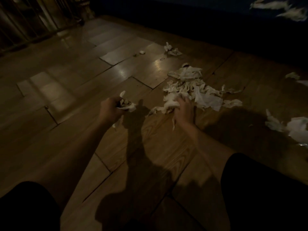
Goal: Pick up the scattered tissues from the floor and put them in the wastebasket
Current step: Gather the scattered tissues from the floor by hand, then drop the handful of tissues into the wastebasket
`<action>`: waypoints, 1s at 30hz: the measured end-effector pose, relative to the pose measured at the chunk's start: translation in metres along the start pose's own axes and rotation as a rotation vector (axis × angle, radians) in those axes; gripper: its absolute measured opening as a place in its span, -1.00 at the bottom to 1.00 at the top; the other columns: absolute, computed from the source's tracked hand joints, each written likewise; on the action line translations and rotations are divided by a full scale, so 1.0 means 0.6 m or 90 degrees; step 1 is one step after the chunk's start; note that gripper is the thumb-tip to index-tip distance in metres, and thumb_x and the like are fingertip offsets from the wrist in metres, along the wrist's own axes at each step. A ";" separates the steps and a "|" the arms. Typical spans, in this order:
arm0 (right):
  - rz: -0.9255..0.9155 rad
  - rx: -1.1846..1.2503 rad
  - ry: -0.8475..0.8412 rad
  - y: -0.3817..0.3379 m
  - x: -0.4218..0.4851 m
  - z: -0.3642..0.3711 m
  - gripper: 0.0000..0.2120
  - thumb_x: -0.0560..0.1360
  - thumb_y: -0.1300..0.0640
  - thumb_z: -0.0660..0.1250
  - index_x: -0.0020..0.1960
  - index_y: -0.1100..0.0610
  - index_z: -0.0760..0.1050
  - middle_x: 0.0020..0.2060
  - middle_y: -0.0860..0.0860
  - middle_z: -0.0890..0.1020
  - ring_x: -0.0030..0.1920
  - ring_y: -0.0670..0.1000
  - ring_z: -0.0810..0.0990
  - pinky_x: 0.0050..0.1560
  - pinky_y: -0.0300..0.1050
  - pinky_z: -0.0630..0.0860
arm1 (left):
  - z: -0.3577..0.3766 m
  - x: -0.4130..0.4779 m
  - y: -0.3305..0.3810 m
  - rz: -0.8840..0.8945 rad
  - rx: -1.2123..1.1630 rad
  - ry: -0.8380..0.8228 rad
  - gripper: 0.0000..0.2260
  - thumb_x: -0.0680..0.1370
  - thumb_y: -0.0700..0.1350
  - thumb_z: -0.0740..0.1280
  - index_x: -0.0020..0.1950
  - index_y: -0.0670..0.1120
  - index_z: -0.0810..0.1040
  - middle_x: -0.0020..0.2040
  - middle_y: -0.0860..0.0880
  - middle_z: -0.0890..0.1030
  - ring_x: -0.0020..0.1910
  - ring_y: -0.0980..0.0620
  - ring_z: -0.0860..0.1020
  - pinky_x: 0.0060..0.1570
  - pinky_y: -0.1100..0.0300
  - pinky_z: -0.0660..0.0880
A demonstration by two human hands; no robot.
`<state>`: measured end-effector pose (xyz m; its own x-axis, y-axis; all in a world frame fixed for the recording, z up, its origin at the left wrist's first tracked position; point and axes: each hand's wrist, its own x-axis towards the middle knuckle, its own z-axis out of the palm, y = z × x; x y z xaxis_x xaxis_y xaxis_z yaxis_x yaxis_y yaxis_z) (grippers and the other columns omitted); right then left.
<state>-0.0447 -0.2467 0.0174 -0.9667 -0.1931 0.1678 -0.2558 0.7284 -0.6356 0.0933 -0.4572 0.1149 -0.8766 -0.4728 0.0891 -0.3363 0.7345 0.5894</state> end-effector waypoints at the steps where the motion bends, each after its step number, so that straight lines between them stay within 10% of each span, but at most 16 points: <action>1: -0.023 0.002 -0.019 -0.020 0.014 0.002 -0.60 0.48 0.24 0.28 0.31 0.06 0.42 0.31 0.14 0.41 0.32 0.22 0.33 0.30 0.16 0.39 | 0.002 -0.001 -0.003 -0.005 -0.001 -0.002 -0.72 0.39 -0.21 0.43 0.09 -0.18 0.59 -0.01 -0.21 0.65 -0.05 0.01 0.53 -0.13 0.18 0.33; 7: -0.130 -0.296 -0.373 -0.057 0.023 0.047 -0.58 0.56 0.08 0.21 0.40 -0.01 0.28 0.43 0.17 0.23 0.44 0.31 0.10 0.43 0.28 0.13 | 0.005 0.017 0.013 -0.001 0.006 -0.022 -0.73 0.41 -0.21 0.43 0.10 -0.17 0.59 0.00 -0.22 0.66 -0.10 -0.01 0.54 -0.15 0.17 0.35; 13: -0.257 -0.372 -0.241 0.006 -0.069 0.040 -0.63 0.30 -0.02 0.48 0.08 0.02 0.56 -0.05 0.08 0.65 -0.06 0.14 0.60 0.05 0.11 0.53 | 0.009 0.022 0.033 0.018 0.004 -0.034 -0.75 0.40 -0.22 0.42 0.07 -0.18 0.59 -0.03 -0.20 0.65 -0.06 -0.09 0.59 -0.13 0.06 0.49; 20: -0.159 -0.170 -0.200 0.070 -0.097 -0.095 -0.49 0.48 -0.07 0.05 0.34 0.12 0.40 0.43 0.14 0.36 0.43 0.16 0.29 0.45 0.26 0.14 | 0.101 0.044 0.142 0.162 -0.036 -0.082 -0.77 0.37 -0.17 0.46 0.01 -0.16 0.62 -0.18 -0.06 0.61 -0.16 0.00 0.57 -0.21 0.14 0.44; 24: -0.072 -0.100 -0.132 0.165 -0.063 -0.211 -0.68 0.40 0.23 0.32 0.15 0.22 0.56 0.24 0.25 0.55 0.24 0.22 0.52 0.26 -0.22 0.32 | 0.213 0.059 0.273 0.291 -0.062 -0.157 -0.84 0.40 -0.25 0.40 -0.03 -0.19 0.64 -0.15 -0.12 0.68 -0.16 0.01 0.56 -0.21 0.24 0.32; 30: 0.061 -0.127 -0.007 0.217 -0.054 -0.449 -0.75 0.37 0.31 0.27 -0.01 0.27 0.63 -0.04 0.29 0.67 -0.05 0.27 0.64 0.00 0.04 0.52 | 0.334 0.056 0.499 0.322 -0.121 -0.337 -0.67 0.32 -0.17 0.45 0.02 -0.30 0.58 0.02 -0.35 0.61 0.05 -0.25 0.57 -0.06 0.09 0.42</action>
<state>-0.0469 0.0316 0.1324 -0.9867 -0.1233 0.1057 -0.1595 0.8590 -0.4864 -0.1057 -0.1559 0.1336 -0.9725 0.2324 0.0164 0.1746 0.6805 0.7116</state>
